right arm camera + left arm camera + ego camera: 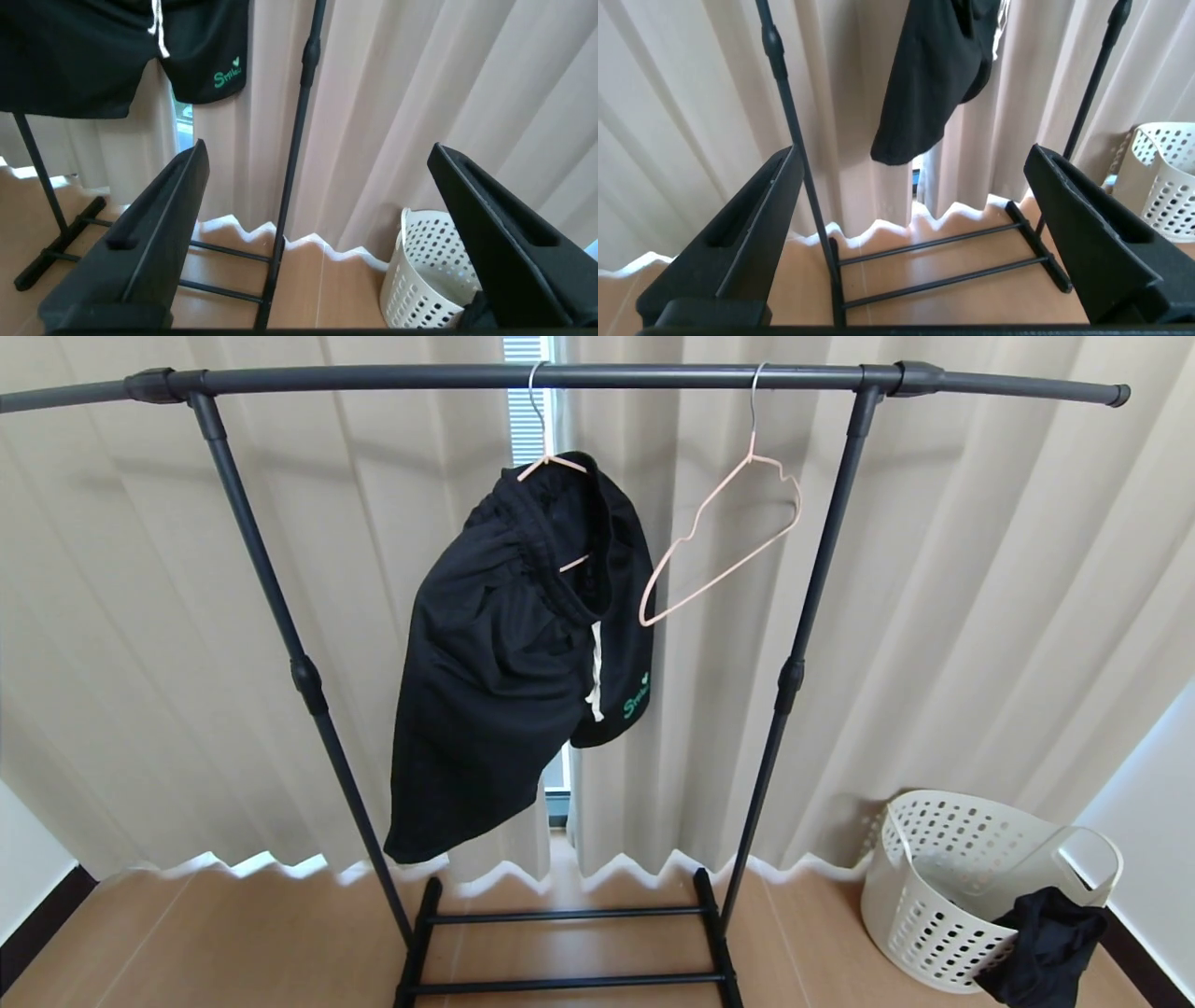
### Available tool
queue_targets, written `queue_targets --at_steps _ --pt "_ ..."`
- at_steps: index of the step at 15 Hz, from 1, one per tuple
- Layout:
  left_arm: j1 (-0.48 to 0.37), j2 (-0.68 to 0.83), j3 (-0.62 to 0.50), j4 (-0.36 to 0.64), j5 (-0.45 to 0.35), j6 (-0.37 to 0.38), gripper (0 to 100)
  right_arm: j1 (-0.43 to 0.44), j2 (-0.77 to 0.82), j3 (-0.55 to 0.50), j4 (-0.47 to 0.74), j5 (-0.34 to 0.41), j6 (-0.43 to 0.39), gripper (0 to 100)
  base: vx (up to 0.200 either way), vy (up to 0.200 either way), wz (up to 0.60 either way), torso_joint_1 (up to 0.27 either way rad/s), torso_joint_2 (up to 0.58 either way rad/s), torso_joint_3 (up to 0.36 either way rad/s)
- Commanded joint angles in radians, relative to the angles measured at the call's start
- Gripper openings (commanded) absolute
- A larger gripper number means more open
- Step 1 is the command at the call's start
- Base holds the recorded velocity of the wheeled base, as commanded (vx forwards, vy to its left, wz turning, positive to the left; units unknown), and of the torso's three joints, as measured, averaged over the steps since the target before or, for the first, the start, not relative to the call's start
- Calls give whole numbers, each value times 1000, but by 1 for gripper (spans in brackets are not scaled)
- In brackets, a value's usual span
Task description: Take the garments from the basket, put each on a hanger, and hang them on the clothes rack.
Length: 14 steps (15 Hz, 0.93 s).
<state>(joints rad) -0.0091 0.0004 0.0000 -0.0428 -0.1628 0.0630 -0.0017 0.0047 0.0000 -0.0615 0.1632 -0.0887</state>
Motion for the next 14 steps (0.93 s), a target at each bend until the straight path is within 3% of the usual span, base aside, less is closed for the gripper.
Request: queue_targets --at_steps 1,10,14 --pt "0 0 0 0 0 0 100 0 1 0 0 1 0 100 0 0 0 -163 496 334" --pt "0 0 0 1 0 5 100 0 1 0 -3 -1 0 100 0 0 0 -116 470 348" --pt "0 0 0 1 -1 1 100 0 1 0 -3 -1 0 100 0 0 0 -19 172 139"
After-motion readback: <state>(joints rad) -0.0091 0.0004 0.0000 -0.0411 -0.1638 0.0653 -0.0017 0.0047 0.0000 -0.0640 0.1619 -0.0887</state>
